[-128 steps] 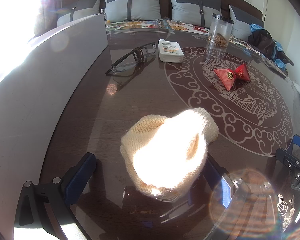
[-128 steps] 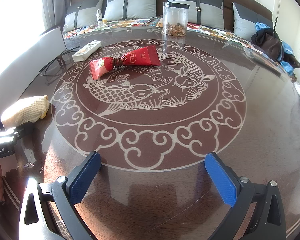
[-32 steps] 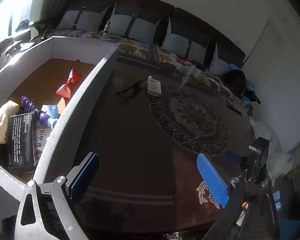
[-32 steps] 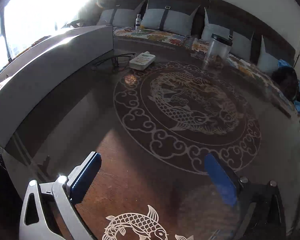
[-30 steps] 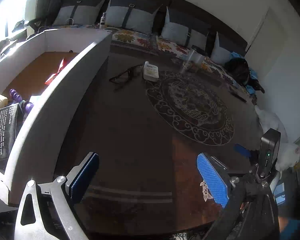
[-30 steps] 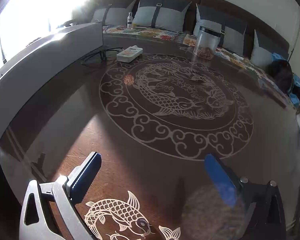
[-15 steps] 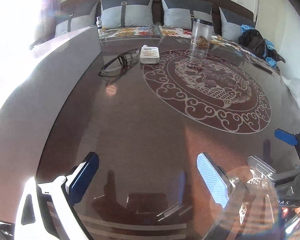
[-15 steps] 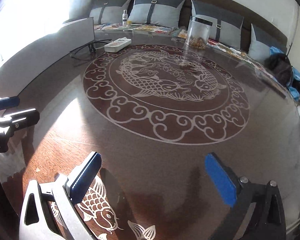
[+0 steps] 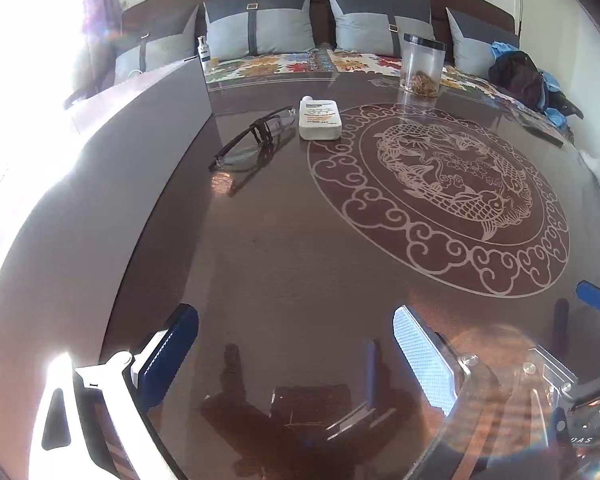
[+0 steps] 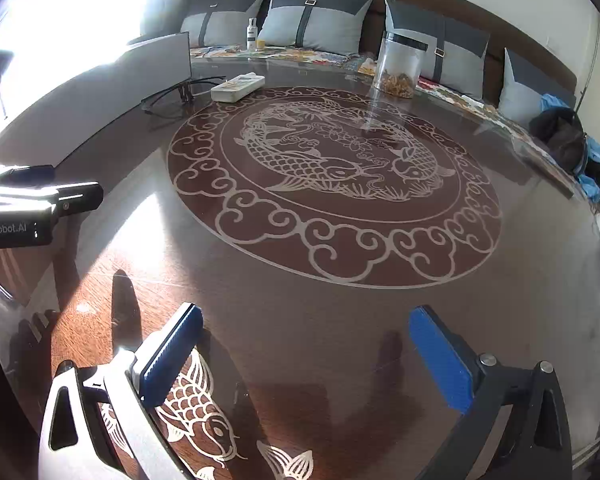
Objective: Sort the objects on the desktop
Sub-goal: 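Move both tools back over the table, then lower the open left tool over the black-framed glasses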
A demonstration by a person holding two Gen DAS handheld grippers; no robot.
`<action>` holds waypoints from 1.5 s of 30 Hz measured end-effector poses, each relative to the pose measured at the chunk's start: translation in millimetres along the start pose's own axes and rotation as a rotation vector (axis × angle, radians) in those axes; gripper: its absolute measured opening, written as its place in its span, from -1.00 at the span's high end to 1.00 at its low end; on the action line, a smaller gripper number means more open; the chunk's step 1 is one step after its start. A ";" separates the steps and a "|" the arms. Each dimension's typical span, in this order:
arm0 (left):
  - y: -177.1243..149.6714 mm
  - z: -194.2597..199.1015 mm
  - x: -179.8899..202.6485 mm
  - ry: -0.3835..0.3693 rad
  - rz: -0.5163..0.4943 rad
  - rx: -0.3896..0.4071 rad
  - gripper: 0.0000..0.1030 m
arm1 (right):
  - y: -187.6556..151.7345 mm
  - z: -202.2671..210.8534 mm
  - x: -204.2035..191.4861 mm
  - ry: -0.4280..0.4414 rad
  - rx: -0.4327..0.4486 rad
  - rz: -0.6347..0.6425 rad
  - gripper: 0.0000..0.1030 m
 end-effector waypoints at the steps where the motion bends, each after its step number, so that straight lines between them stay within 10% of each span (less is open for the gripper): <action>1: 4.5 -1.4 -0.8 -0.005 -0.010 0.003 -0.93 | -0.3 -0.6 0.2 0.005 -0.003 -0.006 -1.00; 26: 88.2 -76.1 -18.1 0.012 -0.245 -0.031 -0.88 | -2.9 -4.3 4.8 0.039 -0.032 -0.074 -1.00; 45: 110.5 -173.0 -40.1 -0.039 -0.071 -0.085 -0.81 | -1.5 -4.6 3.7 0.039 -0.035 -0.074 -1.00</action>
Point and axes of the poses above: each gripper's, at about its wrist camera, not at the fingertips, and z roughly against the way its jaws point, x to its right, y to its top, the point moved 9 cm from there along -z, roughly the way its jaws point, and after that the axes turned 12 degrees about x, right-handed, at the moved point
